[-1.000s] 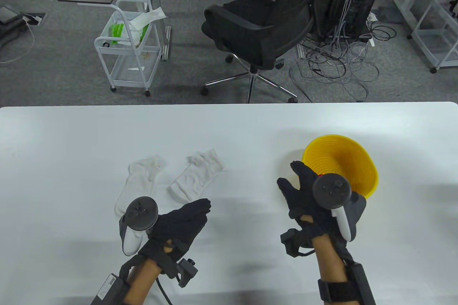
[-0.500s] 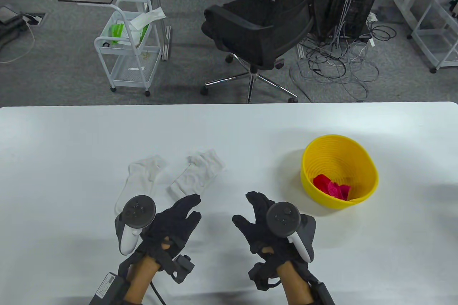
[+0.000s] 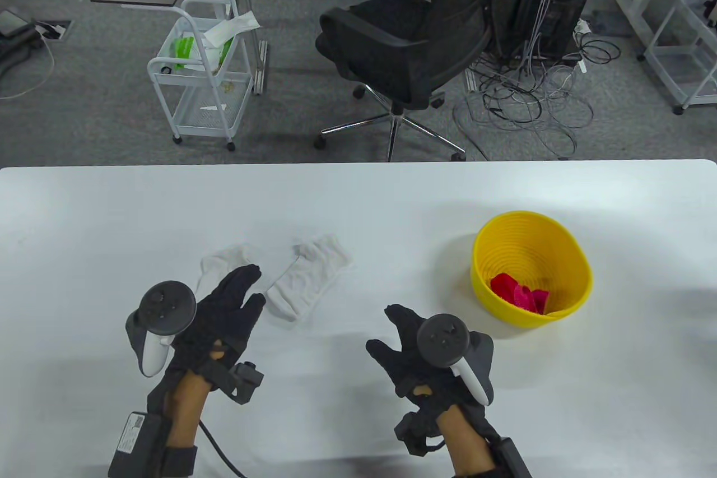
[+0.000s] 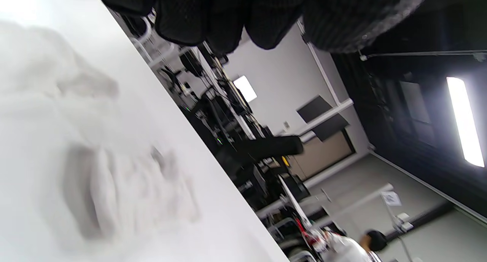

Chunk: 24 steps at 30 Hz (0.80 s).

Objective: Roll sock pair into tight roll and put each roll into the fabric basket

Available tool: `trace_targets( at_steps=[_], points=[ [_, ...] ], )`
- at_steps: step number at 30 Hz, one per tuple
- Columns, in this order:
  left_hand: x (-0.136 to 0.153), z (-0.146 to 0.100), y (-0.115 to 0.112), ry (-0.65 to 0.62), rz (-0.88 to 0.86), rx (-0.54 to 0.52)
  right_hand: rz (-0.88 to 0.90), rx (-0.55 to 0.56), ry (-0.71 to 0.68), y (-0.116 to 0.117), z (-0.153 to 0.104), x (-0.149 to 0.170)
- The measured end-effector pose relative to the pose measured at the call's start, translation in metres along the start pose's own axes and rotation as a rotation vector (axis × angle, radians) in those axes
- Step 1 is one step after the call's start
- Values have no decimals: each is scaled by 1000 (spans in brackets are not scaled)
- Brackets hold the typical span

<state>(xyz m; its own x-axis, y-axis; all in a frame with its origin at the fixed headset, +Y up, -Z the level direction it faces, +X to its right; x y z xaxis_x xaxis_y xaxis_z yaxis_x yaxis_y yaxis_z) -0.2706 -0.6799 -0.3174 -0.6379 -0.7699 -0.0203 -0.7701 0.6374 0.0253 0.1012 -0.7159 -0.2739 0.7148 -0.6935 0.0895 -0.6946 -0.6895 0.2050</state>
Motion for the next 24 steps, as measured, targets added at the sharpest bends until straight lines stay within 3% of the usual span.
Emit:
trace_targets(
  at_steps=[7,13,24],
  points=[
    [30,52,13,213,179,-24,-7,-13,32,-1,5,7],
    [48,100,-4,383,441,22,-25,-14,57,0,9,10],
    [80,145,-32,530,656,75,-59,-20,93,5,14,12]
  ],
)
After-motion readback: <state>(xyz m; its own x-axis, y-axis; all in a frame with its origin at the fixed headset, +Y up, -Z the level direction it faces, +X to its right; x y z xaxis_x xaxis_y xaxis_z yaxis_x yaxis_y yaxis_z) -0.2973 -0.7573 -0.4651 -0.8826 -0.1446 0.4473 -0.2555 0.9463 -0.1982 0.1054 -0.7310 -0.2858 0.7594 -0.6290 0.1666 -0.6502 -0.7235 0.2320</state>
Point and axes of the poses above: the tracker on the back of each hand, its own x axis roughly to the little-finger side, its own z axis roughly from the wrist to the fingertips, y = z × x, the point moved 1 cm from there along z, roughly from the wrist to the fingertips, and after that the axes turned 6 degrees about z, right-handed, at the moved point
